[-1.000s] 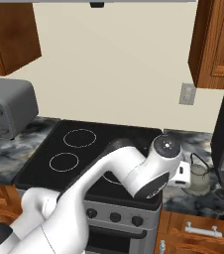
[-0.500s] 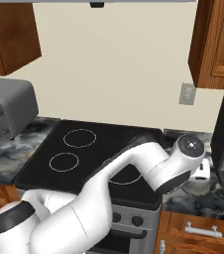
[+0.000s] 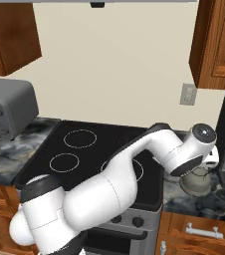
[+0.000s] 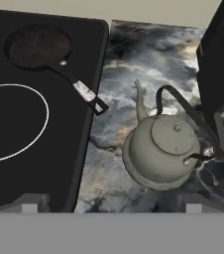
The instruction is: Pick the kettle from the counter and place it on a stove burner. Then turn the burner on.
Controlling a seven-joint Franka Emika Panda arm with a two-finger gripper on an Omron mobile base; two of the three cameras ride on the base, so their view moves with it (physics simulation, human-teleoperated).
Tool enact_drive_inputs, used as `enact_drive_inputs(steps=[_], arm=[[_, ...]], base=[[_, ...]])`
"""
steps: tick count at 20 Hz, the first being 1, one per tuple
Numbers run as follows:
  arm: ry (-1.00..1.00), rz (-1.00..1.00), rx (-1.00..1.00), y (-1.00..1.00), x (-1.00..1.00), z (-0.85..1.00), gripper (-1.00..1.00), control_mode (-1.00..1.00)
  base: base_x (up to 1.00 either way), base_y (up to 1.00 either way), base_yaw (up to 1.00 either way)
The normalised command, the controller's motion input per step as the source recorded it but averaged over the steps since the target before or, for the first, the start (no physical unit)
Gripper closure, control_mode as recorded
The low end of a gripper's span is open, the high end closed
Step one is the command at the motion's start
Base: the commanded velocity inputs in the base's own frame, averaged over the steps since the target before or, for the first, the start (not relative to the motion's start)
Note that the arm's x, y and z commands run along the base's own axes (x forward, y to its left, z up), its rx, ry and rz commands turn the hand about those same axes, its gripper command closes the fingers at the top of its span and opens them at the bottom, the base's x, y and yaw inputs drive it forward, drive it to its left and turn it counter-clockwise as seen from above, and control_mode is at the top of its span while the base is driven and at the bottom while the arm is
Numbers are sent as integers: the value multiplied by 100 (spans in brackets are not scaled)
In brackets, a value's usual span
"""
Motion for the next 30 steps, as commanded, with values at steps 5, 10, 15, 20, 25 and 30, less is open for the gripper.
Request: enact_drive_inputs(steps=[5,10,15,20,25,30], arm=[[0,5,0,-46,42,0,-100,-100],[2,-3,-2,-28,22,-3,-100,-100],[9,-12,-14,1,29,-15,-100,-100],[11,-9,-8,7,28,-2,-100,-100],[0,0,0,0,0,-3,-100,-100],[7,0,-1,-11,7,-32,-100,-100]], base=[[0,0,0],[0,0,0],[0,0,0],[0,0,0],[0,0,0],[0,0,0]])
